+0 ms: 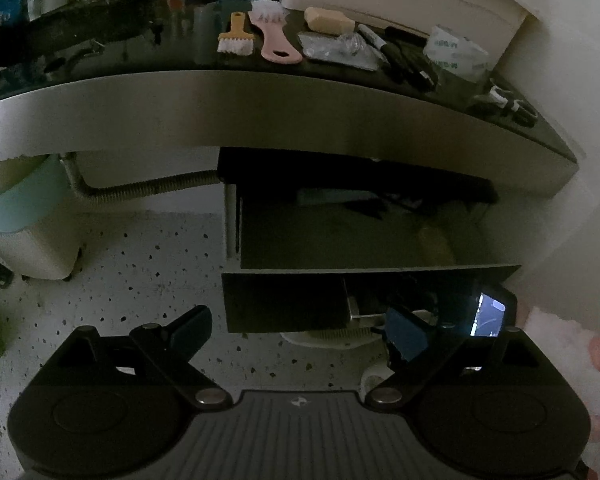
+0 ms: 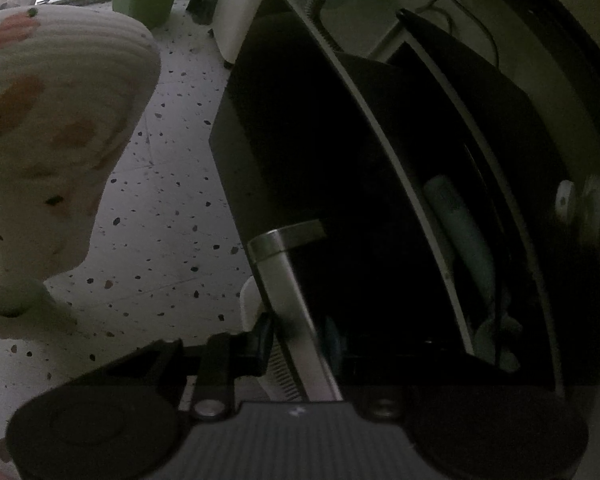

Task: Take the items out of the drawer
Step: 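Keep pulling the drawer fully open with the right tool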

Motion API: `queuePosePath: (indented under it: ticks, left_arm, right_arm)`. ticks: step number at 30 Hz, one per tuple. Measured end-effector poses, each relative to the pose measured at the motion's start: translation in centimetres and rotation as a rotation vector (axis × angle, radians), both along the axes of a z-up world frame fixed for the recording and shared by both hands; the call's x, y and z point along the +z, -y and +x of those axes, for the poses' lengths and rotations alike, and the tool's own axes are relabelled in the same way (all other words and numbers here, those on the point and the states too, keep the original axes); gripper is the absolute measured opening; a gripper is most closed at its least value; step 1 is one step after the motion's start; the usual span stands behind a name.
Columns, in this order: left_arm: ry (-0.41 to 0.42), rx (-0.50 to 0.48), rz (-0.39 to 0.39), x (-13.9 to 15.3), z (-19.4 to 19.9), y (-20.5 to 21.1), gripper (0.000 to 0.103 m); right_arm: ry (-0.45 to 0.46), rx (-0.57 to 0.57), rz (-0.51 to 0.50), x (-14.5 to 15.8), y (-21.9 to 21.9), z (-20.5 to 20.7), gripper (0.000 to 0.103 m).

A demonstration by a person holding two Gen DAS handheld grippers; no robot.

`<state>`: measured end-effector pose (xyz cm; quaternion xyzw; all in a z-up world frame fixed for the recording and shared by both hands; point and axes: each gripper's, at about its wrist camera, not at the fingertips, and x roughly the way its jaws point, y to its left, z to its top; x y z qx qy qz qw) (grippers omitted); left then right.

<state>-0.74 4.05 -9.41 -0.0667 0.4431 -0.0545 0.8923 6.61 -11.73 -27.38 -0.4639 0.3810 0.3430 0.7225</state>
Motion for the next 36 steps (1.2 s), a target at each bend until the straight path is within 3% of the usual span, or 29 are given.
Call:
queuePosePath:
  ticks: [5, 36]
  left_arm:
    - [0.007, -0.029, -0.008, 0.0, -0.3, 0.5, 0.094]
    - [-0.048, -0.069, -0.004, -1.6, 0.0, 1.7, 0.094]
  right_arm:
    - [-0.011, -0.014, 0.009, 0.0, -0.1, -0.9, 0.033]
    - [-0.041, -0.065, 0.053, 0.5, 0.1, -7.2, 0.033]
